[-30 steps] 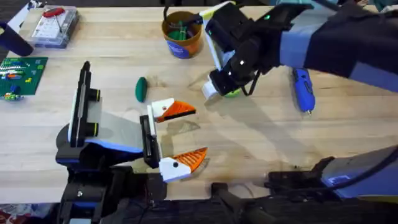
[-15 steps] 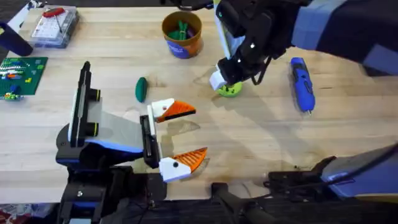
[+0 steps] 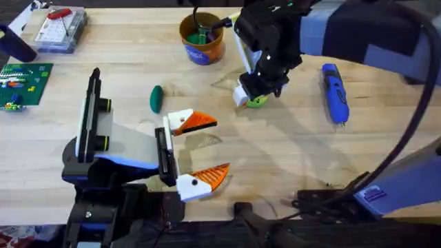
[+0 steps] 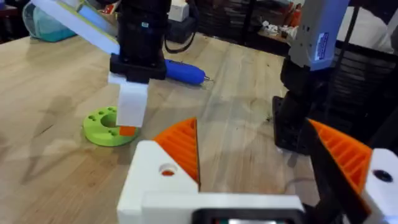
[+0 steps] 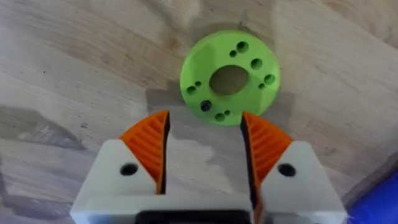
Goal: Pick up the gripper from the table and insert it into the empty holder that is missing its gripper. Then pick up a screw, insert it into the mounting hole, and use the screwdriver to tighten it. Finally, clean up the table by picking up the vegetable and placing it into the bucket.
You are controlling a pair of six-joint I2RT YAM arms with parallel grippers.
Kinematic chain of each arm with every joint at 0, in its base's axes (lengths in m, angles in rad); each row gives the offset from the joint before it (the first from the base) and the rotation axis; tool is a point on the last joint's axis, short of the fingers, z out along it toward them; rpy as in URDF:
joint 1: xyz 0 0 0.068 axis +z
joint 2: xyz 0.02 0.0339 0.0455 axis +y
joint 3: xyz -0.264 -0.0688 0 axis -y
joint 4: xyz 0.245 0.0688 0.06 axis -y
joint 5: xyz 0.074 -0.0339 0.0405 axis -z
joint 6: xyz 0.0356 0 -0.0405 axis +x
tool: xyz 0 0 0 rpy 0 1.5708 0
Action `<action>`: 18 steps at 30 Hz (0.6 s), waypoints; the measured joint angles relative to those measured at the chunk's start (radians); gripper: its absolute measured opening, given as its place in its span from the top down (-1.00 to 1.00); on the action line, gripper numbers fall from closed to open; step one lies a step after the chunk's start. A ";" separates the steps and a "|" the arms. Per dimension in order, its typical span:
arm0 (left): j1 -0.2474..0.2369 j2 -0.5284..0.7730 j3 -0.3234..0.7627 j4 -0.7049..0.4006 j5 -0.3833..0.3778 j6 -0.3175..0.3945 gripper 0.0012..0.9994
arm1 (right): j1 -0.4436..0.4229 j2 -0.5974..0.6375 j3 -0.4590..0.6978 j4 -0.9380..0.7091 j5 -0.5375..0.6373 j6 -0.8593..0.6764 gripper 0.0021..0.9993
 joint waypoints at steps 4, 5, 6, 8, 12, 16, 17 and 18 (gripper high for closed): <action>0.000 0.000 0.000 0.000 0.000 0.000 -0.98 | 0.000 0.000 0.000 0.006 0.000 -0.001 -0.16; 0.000 0.000 0.000 0.000 0.000 0.000 -0.98 | 0.000 0.001 0.000 0.007 0.000 -0.001 -0.15; 0.000 0.000 0.000 0.000 0.000 0.000 -0.98 | 0.000 0.004 0.000 0.007 0.000 -0.002 -0.12; 0.000 0.000 0.000 0.000 0.000 0.000 -0.98 | 0.000 0.014 0.000 0.010 -0.001 -0.006 -0.03; 0.000 0.000 0.000 0.000 0.000 0.000 -0.98 | 0.000 0.036 0.000 0.017 -0.003 -0.007 0.19; 0.000 0.000 0.000 0.000 0.000 0.000 -0.98 | 0.000 0.039 0.000 0.034 -0.004 -0.007 0.29; 0.000 0.000 0.000 0.000 0.000 0.000 -0.98 | 0.000 0.039 0.000 0.035 -0.004 -0.007 0.34; 0.000 0.000 0.000 0.000 0.000 0.000 -0.98 | 0.000 0.039 0.000 0.034 -0.004 -0.007 0.37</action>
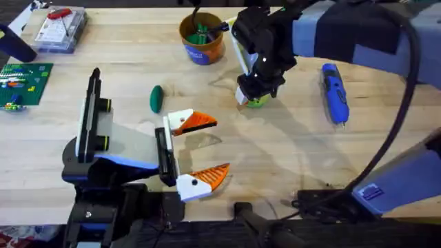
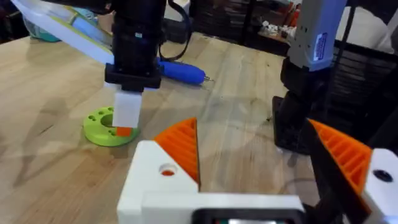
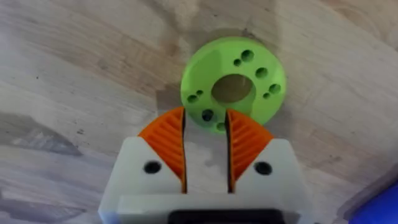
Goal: Pick up the gripper from the table and insert it into the empty holder that is missing its gripper. Then pick up a screw, insert it into the mounting hole, and use the screwdriver to tighten it. Finally, clean up the table by picking up the vegetable and placing it into the bucket.
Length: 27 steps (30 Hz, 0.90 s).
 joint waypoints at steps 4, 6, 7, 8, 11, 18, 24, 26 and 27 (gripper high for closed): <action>0.000 0.000 0.000 0.000 0.000 0.000 -0.98 | 0.000 0.000 0.000 -0.001 0.000 0.000 0.53; 0.000 0.000 0.000 0.000 0.000 0.000 -0.98 | 0.000 0.000 0.000 -0.001 0.000 0.000 0.56; 0.000 0.000 0.000 0.000 0.000 0.000 -0.98 | 0.000 0.000 0.000 -0.001 0.000 0.000 0.57; 0.000 0.000 0.000 0.000 0.000 0.000 -0.98 | 0.000 0.000 0.000 -0.001 0.000 0.000 0.58; 0.000 0.000 0.000 0.000 0.000 0.000 -0.98 | 0.000 0.000 0.000 -0.001 0.000 0.000 0.62; 0.000 0.000 0.000 0.000 0.000 0.000 -0.98 | 0.000 0.000 0.000 0.000 0.000 0.000 0.72; 0.000 0.000 0.000 0.000 0.000 0.000 -0.98 | 0.000 0.000 0.000 0.000 0.000 -0.001 0.98; 0.000 0.000 0.000 0.000 0.000 0.000 -0.98 | 0.000 0.000 0.000 0.000 0.000 0.000 1.00; 0.000 0.000 0.000 0.000 0.000 0.000 -0.98 | 0.000 0.000 0.000 0.001 0.000 0.000 1.00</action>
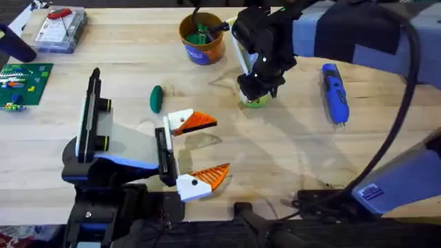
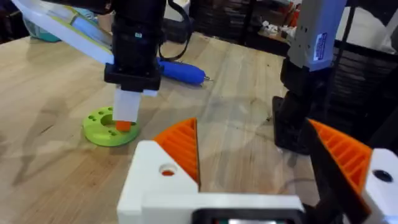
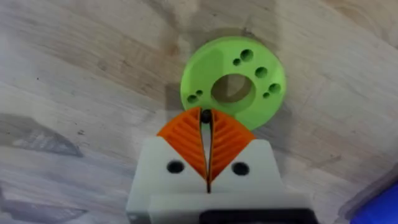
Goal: Pick up the gripper from the table and insert it into the empty holder that is missing its gripper. Then pick up a screw, insert it into the mounting hole, and use the screwdriver to tighten it. Finally, clean up the table by picking up the vegetable and placing it into the bucket.
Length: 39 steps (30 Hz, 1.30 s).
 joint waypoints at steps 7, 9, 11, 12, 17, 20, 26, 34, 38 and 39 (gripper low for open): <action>0.000 0.000 0.000 0.000 0.000 0.000 -0.98 | 0.000 0.000 0.000 0.000 0.000 0.000 1.00; 0.000 0.000 0.000 0.000 0.000 0.000 -0.98 | 0.000 0.000 0.000 0.000 0.000 0.000 1.00; 0.000 0.000 0.000 0.000 0.000 0.000 -0.98 | 0.000 0.000 0.000 0.000 0.000 0.000 1.00; 0.000 0.000 0.000 0.000 0.000 0.000 -0.98 | 0.000 0.000 0.000 0.000 0.000 0.000 1.00; 0.000 0.000 0.000 0.000 0.000 0.000 -0.98 | 0.000 0.000 0.000 0.000 0.000 0.000 1.00; 0.000 0.000 0.000 0.000 0.000 0.000 -0.98 | 0.000 -0.007 0.001 -0.004 0.000 0.000 1.00; 0.000 0.000 0.000 0.000 0.000 0.000 -0.98 | 0.000 -0.071 0.085 -0.097 -0.001 0.000 1.00; 0.000 0.000 0.000 0.000 0.000 0.000 -0.98 | 0.001 -0.136 0.347 -0.322 -0.004 -0.001 1.00; 0.000 0.000 0.000 0.000 0.000 0.000 -0.98 | 0.015 -0.139 0.455 -0.413 -0.004 -0.007 1.00; 0.000 0.000 0.000 0.000 0.000 0.000 -0.98 | 0.021 -0.139 0.472 -0.423 -0.004 -0.008 1.00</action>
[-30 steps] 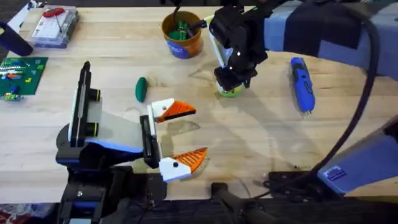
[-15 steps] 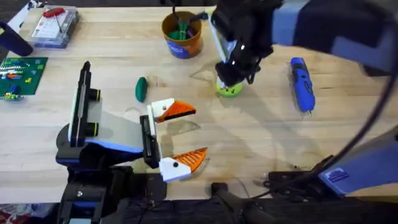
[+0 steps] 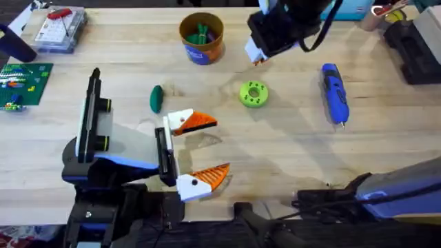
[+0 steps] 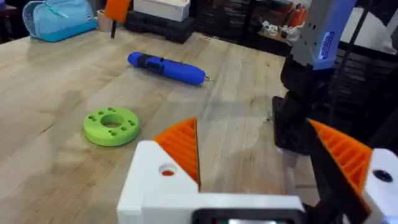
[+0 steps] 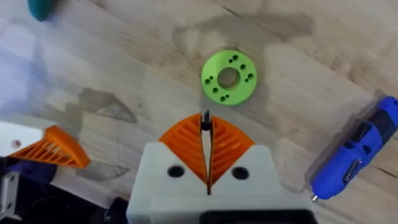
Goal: Pick up the gripper from the table and insert it into the empty holder that is missing its gripper. Then pick up a screw, insert it into the mounting hole, and use the screwdriver to tighten it. Finally, clean up the table by picking up the vegetable and placing it into the bucket.
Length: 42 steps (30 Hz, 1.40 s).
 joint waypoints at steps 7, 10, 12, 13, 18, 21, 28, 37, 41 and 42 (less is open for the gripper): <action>0.000 0.000 0.000 0.000 0.000 0.000 -0.98 | 0.068 0.001 0.124 -0.080 0.000 -0.018 1.00; 0.000 0.000 0.000 0.000 0.000 0.000 -0.98 | 0.110 0.001 0.151 -0.082 0.000 -0.022 1.00; 0.000 0.000 0.000 0.000 0.000 0.000 -0.98 | 0.136 0.001 0.152 -0.083 0.000 -0.022 1.00; 0.000 0.000 0.000 0.000 0.000 0.000 -0.98 | 0.154 0.001 0.152 -0.084 0.000 -0.022 1.00; 0.000 0.000 0.000 0.000 0.000 0.000 -0.98 | 0.254 0.001 0.152 -0.080 -0.001 -0.030 1.00; 0.000 0.000 0.000 0.000 0.000 0.000 -0.98 | 0.315 0.001 0.152 -0.080 -0.001 -0.036 1.00; 0.000 0.000 0.000 0.000 0.000 0.000 -0.98 | 0.416 0.002 0.152 -0.074 -0.004 -0.058 1.00; 0.000 0.000 0.000 0.000 0.000 0.000 -0.98 | 0.476 0.009 0.155 0.031 -0.049 -0.126 1.00; 0.000 0.000 0.000 0.000 0.000 0.000 -0.98 | 0.461 0.015 0.179 0.022 -0.091 -0.148 1.00; 0.000 0.000 0.000 0.000 0.000 0.000 -0.98 | 0.457 0.016 0.182 0.018 -0.099 -0.152 1.00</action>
